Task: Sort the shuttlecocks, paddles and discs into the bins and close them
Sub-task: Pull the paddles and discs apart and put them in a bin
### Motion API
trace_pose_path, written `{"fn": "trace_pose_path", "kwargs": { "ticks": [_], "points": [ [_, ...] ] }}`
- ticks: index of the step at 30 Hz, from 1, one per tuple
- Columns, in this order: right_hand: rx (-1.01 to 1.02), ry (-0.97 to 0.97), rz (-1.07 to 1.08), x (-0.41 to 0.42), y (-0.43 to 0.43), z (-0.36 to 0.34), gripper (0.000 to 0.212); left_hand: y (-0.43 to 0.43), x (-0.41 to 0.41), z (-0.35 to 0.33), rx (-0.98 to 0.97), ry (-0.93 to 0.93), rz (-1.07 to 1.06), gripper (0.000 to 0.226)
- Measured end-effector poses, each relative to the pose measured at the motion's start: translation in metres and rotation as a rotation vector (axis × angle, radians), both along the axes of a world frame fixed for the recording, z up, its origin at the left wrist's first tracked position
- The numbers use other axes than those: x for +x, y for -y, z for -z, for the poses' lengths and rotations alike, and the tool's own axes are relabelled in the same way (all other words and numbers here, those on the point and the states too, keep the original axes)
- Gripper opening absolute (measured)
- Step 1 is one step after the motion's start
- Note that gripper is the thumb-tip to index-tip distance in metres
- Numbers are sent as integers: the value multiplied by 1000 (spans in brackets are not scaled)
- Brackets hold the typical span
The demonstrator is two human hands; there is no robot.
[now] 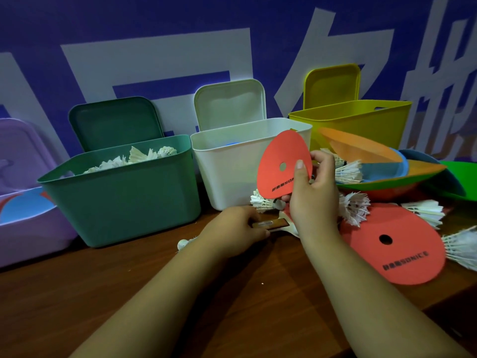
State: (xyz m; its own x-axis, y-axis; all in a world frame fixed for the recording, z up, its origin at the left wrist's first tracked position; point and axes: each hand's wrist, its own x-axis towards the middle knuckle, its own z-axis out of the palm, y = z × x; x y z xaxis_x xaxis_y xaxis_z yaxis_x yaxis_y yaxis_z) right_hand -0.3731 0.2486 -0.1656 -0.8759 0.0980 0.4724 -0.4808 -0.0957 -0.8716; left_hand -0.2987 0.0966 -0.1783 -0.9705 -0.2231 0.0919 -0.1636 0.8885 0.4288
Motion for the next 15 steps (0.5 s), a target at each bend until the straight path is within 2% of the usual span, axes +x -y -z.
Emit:
{"fn": "trace_pose_path", "kwargs": {
  "ticks": [3,7,13,15],
  "points": [
    [22,-20,13,0,1,1,9,1,2,-3,160,-36,-27,21],
    [59,-26,17,-4,2,4,11,6,2,-3,210,-83,-101,2],
    [83,-20,-54,-7,6,7,10,18,7,-7,617,-135,-164,19],
    [84,-12,-85,-7,7,7,10,17,9,-15,857,-185,-150,26]
  ]
}}
